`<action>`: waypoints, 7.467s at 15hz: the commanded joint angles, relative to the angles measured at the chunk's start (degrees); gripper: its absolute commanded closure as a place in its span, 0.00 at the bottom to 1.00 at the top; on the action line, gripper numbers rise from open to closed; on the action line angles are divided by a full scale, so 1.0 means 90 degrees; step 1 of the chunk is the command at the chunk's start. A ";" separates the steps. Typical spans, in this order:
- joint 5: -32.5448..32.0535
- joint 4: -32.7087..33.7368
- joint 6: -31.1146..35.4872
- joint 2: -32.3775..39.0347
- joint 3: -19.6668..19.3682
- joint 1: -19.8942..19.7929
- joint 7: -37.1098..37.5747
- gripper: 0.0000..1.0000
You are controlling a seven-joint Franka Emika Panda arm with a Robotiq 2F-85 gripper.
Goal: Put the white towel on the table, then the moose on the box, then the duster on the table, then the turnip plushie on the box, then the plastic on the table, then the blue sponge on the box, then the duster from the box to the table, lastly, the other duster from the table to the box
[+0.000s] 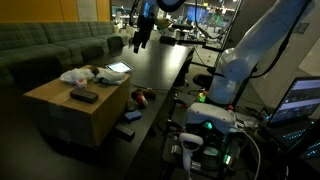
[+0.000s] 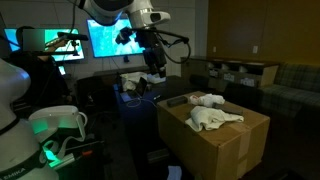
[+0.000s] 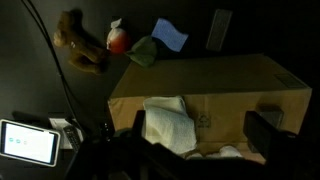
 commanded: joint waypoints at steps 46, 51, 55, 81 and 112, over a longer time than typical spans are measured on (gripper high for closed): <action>-0.0158 0.2816 0.3121 0.5452 -0.0484 -0.0210 -0.2067 0.93; -0.0172 0.2137 0.3646 0.4799 -0.0723 -0.0332 -0.1961 0.94; -0.0217 0.1705 0.4023 0.4414 -0.1063 -0.0399 -0.1774 0.94; -0.0617 0.1837 0.4741 0.5351 -0.2073 -0.0547 -0.0883 0.94; 0.0331 0.3295 0.4589 0.7842 -0.0463 -0.3440 -0.2227 0.00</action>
